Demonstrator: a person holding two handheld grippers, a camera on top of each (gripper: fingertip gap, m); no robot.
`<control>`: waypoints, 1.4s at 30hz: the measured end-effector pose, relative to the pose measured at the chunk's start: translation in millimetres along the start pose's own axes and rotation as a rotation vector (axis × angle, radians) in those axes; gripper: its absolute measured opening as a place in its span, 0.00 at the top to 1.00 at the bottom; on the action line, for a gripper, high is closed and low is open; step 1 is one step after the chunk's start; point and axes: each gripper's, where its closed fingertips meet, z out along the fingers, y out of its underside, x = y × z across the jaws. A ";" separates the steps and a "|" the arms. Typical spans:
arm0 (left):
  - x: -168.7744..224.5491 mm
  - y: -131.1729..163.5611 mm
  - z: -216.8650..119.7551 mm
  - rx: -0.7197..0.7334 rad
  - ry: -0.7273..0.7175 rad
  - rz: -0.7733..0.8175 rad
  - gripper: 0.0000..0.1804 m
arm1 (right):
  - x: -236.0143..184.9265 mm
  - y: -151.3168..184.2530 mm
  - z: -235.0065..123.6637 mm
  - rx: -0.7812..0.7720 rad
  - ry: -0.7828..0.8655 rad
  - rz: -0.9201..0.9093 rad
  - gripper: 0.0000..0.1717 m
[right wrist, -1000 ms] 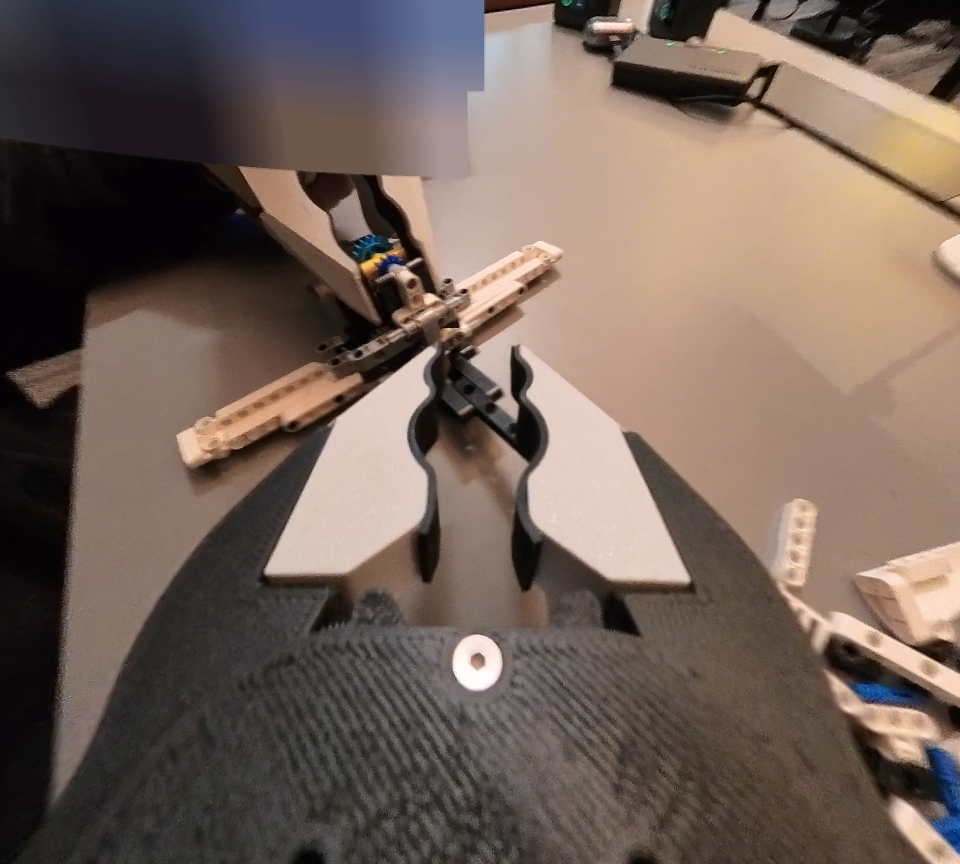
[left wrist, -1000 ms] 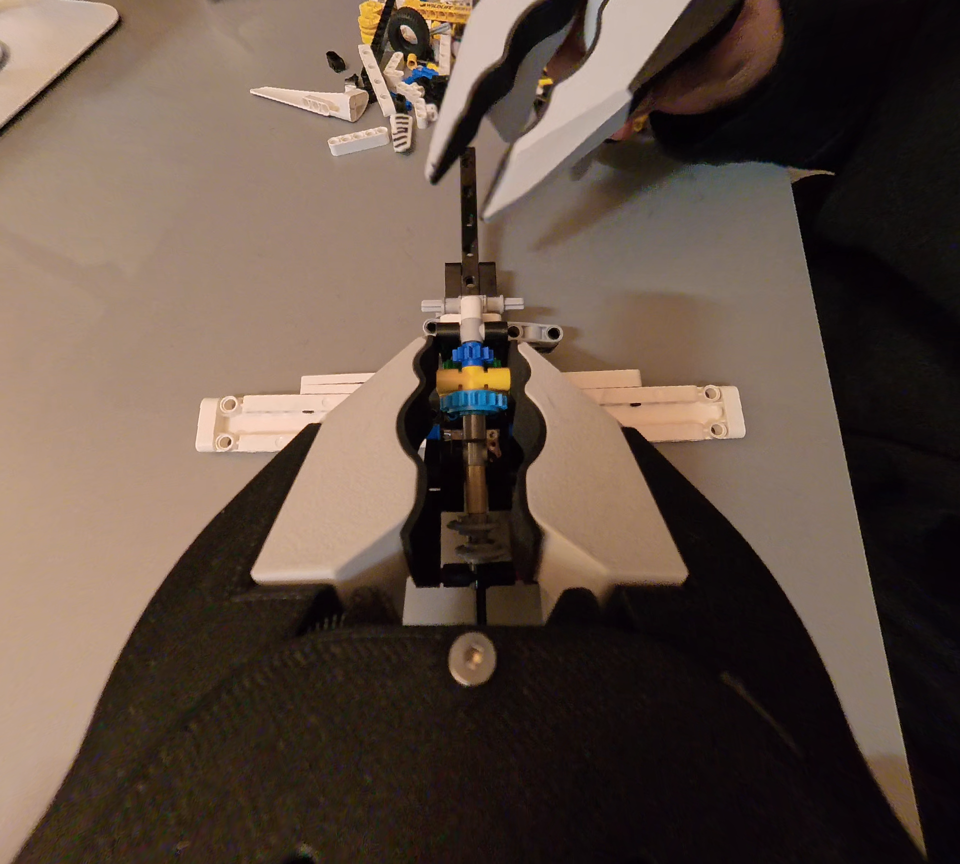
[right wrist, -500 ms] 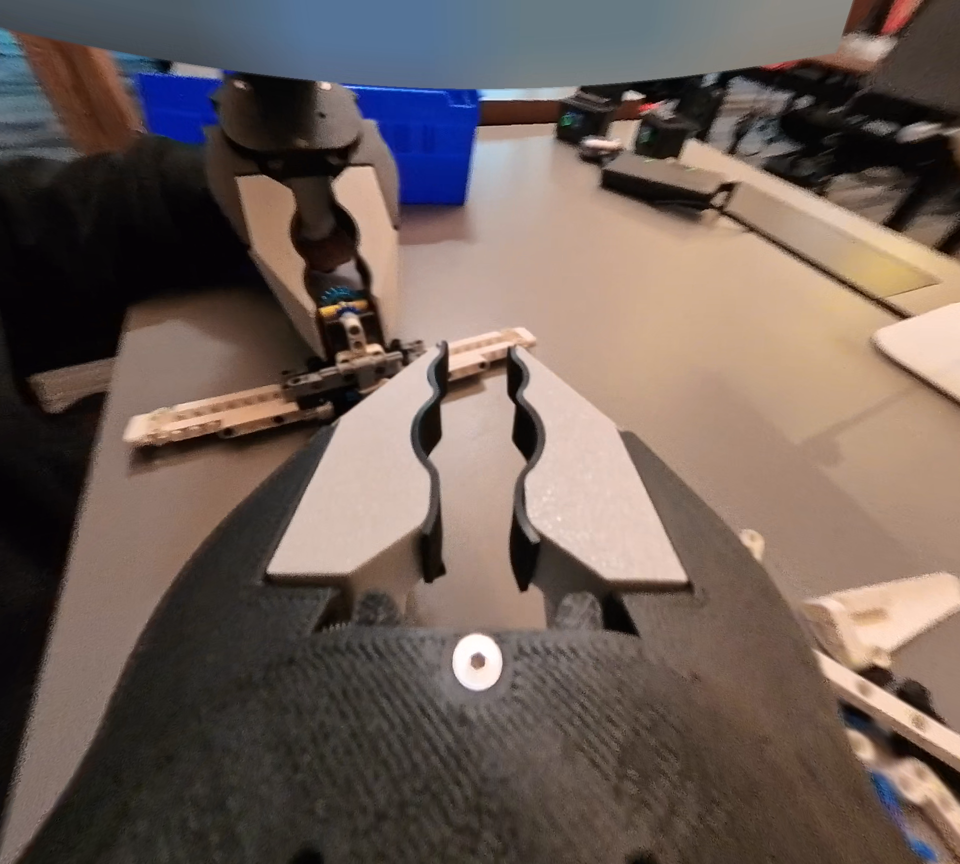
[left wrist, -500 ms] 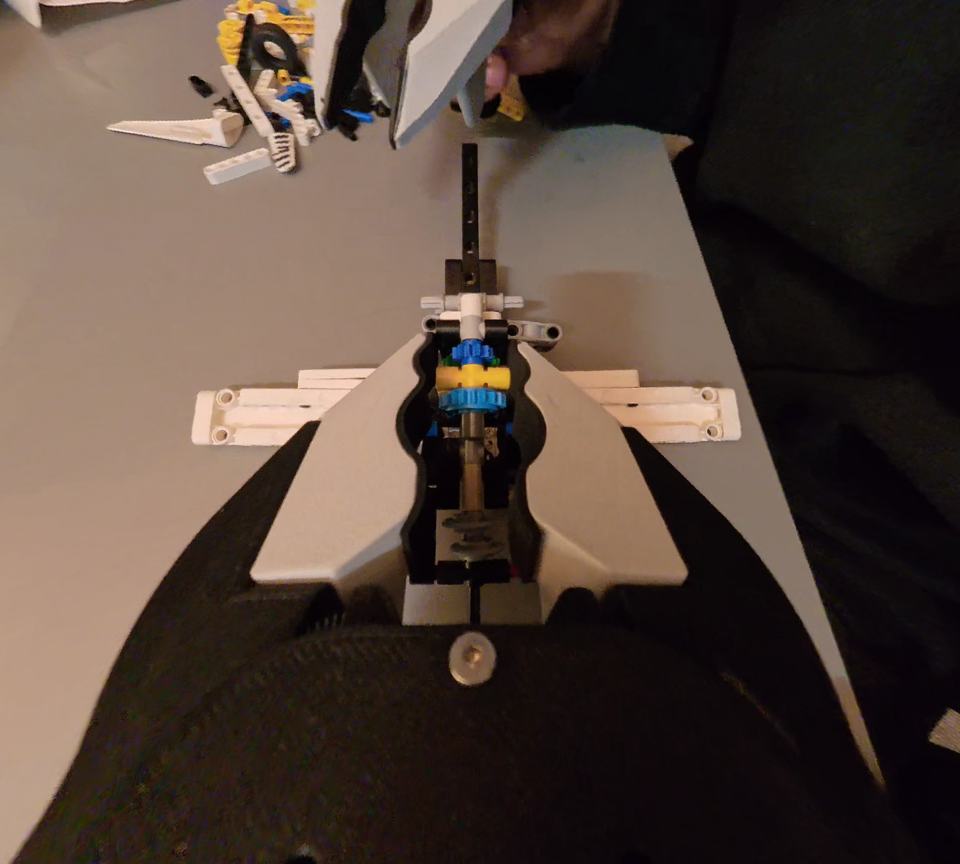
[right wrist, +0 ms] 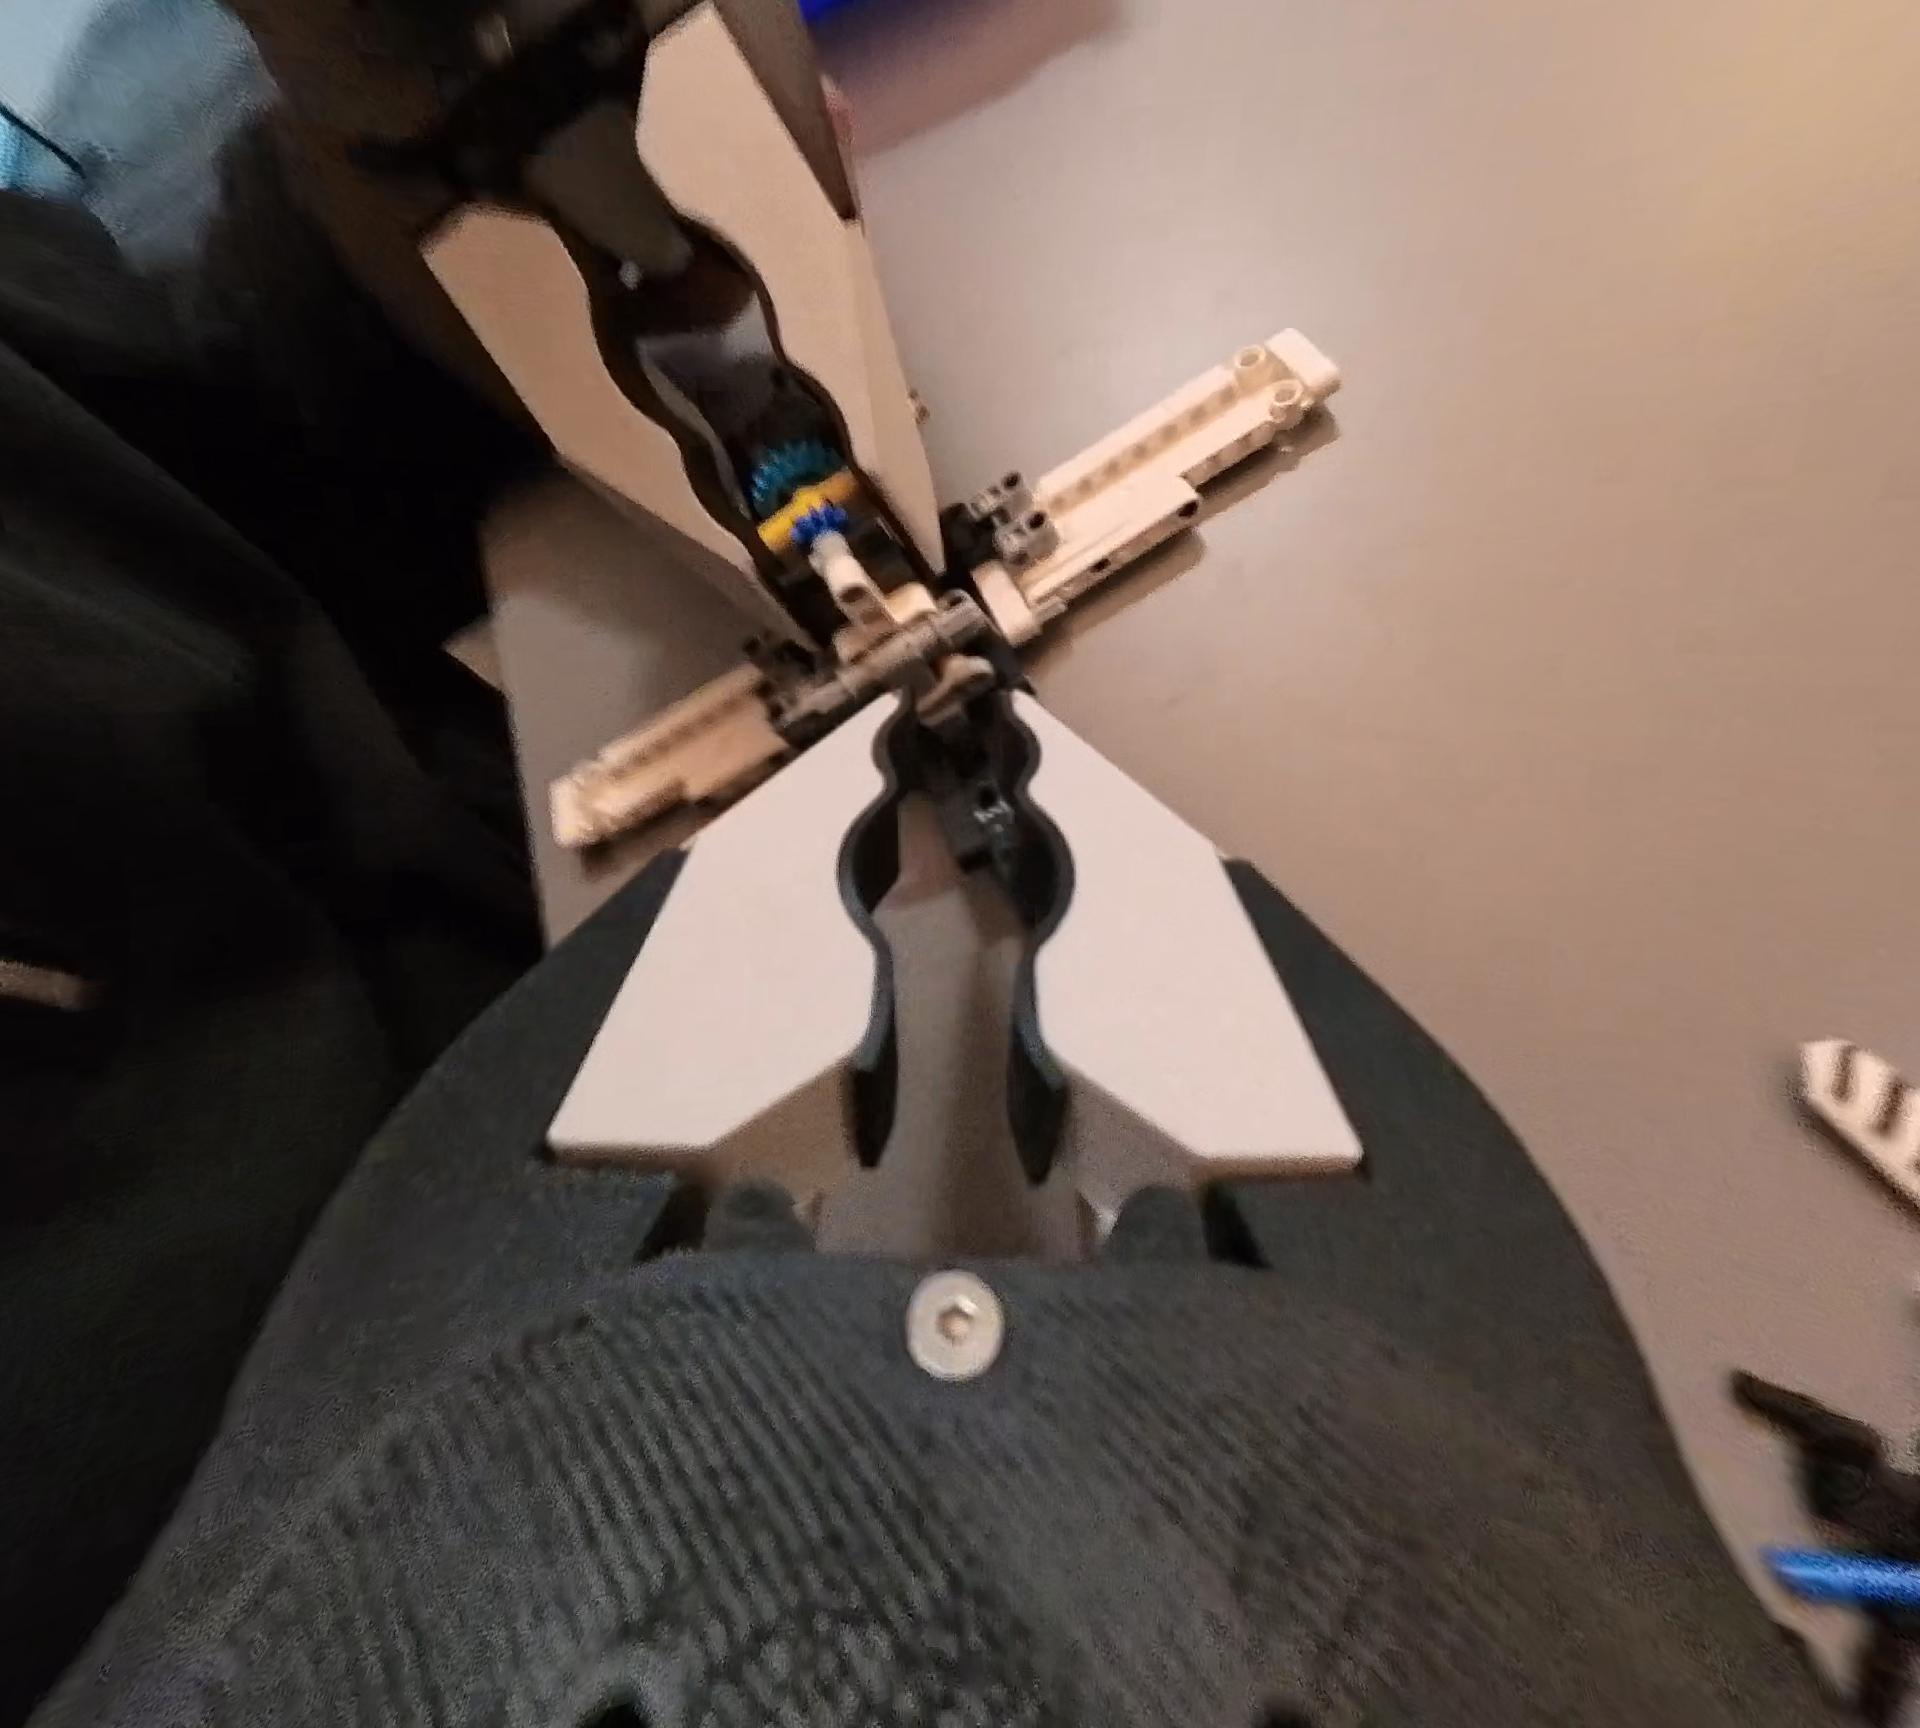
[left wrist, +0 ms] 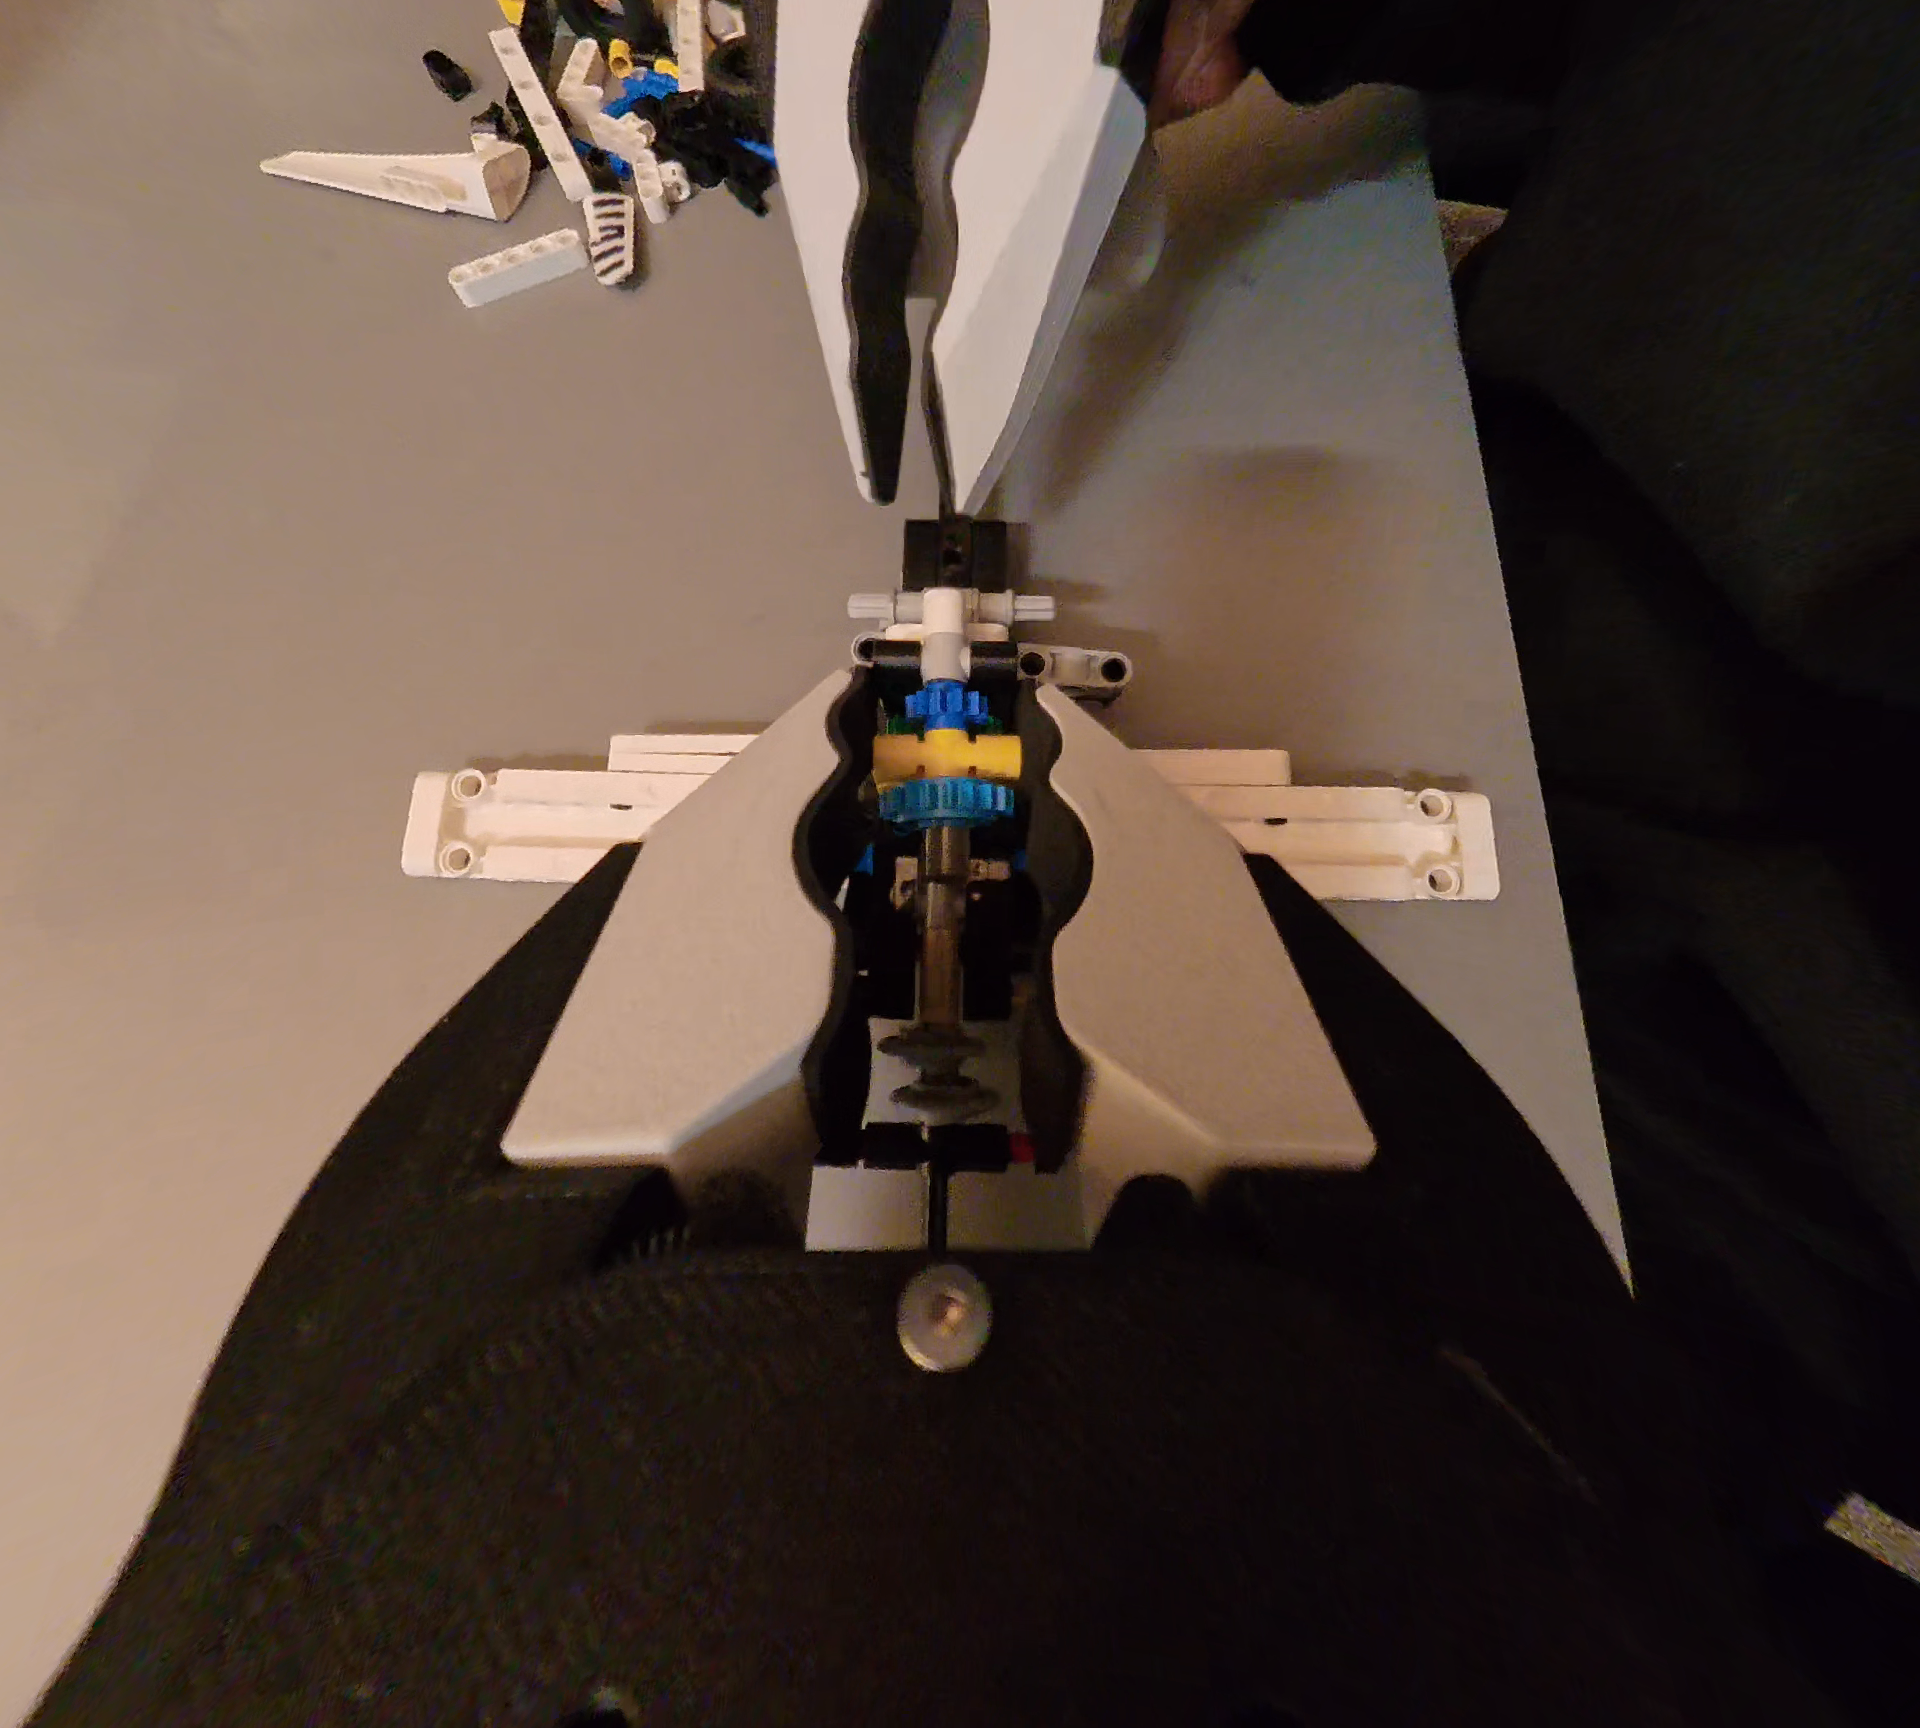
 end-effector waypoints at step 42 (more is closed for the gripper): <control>0.6 -1.4 1.4 0.017 0.000 0.013 0.86 | -3.7 17.9 14.7 -0.348 -0.432 0.186 1.00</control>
